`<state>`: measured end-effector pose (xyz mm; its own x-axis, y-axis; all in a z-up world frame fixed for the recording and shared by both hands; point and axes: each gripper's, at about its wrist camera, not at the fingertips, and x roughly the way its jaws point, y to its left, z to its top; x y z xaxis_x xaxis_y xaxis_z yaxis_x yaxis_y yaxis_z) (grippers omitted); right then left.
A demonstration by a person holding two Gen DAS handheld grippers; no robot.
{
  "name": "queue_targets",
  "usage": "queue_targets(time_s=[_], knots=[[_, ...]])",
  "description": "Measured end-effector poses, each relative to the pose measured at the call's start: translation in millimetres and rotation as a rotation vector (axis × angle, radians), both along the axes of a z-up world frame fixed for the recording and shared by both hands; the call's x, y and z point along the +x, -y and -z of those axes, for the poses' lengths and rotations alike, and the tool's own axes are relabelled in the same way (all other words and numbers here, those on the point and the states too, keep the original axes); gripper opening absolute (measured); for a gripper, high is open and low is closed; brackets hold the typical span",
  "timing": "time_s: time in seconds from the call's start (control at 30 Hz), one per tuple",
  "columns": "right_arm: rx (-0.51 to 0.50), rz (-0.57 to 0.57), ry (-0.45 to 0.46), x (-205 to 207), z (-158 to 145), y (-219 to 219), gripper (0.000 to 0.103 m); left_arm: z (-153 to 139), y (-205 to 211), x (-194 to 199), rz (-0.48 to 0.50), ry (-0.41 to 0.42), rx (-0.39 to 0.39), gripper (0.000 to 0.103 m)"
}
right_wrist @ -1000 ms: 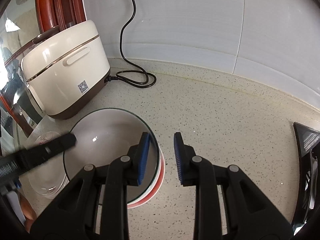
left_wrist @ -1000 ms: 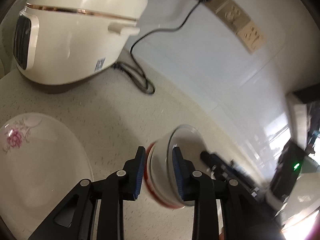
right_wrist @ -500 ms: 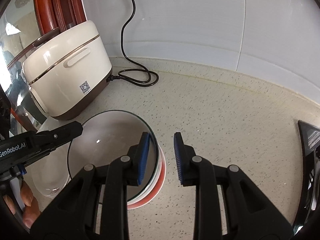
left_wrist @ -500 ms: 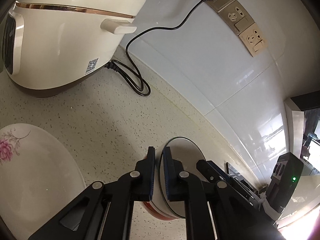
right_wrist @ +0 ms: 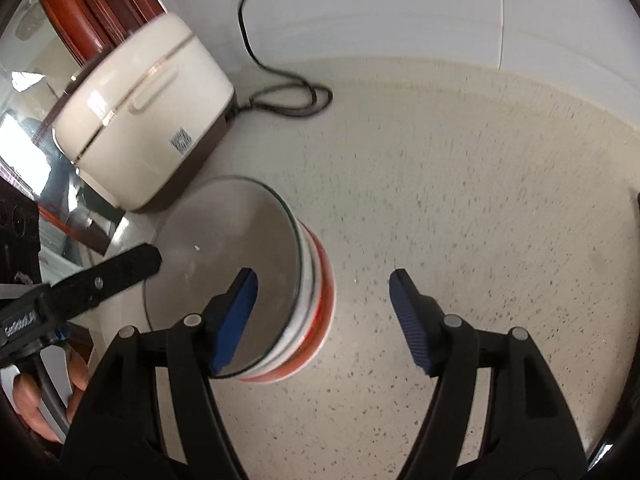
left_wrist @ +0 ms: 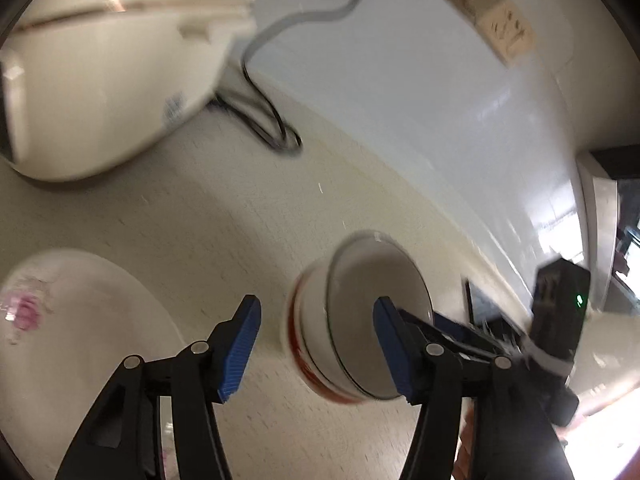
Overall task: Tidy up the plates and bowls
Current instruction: 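Close both grippers on the rim of the stacked bowls, then lift the bowl stack with both grippers and carry it over the plate stack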
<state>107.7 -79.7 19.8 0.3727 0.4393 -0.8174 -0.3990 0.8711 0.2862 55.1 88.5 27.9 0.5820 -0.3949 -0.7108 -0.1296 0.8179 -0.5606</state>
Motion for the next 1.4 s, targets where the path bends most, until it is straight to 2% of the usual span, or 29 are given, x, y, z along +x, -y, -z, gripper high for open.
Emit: queue_targets(time_s=[0.13,0.27,0.4,0.47,0.57,1.1,1.23,1.4], knots=[[0.048,-0.027,-0.116,7.2,14.2,-0.1,0.071,16.2,-1.2,10.4,0.024,-0.089,-0.059,0.060],[0.035,-0.049,-0.159,9.7,23.0,-3.7,0.071,32.9,0.2,17.7,0.049,-0.159,-0.095,0.059],[0.085,-0.073,-0.227,14.2,30.9,-5.0,0.065,41.6,6.5,23.8,0.094,-0.196,-0.104,0.055],[0.106,-0.082,-0.242,15.2,32.7,-5.8,0.063,45.0,8.5,26.7,0.106,-0.212,-0.116,0.049],[0.133,-0.094,-0.245,13.8,30.4,-5.1,0.052,46.7,9.0,29.9,0.108,-0.217,-0.103,0.048],[0.148,-0.069,-0.264,14.0,32.4,-4.4,0.051,45.6,15.9,34.5,0.112,-0.220,-0.092,0.044],[0.153,-0.070,-0.267,11.5,27.7,-7.9,0.051,38.3,13.2,31.5,0.110,-0.205,-0.085,0.044],[0.160,-0.088,-0.247,5.0,7.9,-23.1,0.051,16.6,-3.0,20.8,0.094,-0.174,-0.078,0.044]])
